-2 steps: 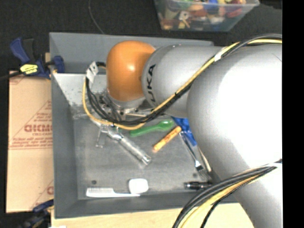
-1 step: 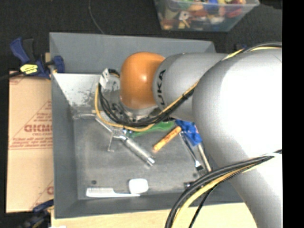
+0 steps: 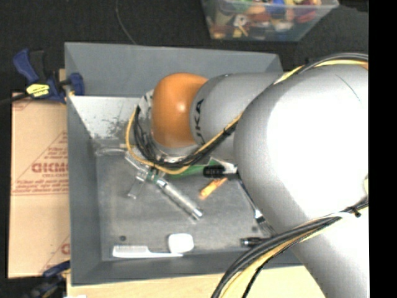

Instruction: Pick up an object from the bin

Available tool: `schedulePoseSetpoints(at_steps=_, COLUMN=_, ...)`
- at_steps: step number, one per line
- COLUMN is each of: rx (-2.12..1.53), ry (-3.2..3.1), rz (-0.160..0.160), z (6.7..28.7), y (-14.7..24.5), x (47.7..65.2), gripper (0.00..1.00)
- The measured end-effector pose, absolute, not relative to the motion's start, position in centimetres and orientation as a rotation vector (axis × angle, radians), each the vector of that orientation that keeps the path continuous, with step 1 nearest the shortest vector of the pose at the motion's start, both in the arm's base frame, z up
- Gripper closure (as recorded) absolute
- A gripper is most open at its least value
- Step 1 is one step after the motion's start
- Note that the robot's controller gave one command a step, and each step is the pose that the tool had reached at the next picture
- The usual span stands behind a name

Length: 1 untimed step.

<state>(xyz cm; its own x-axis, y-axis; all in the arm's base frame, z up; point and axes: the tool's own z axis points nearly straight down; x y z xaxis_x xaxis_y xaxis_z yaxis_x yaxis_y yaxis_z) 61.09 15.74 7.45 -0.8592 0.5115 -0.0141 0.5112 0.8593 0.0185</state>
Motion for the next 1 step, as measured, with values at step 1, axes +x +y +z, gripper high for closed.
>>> schedulePoseSetpoints(at_steps=1, rx=0.38, ry=3.093, rz=0.015, z=7.7, y=14.29, x=62.49, gripper=0.0)
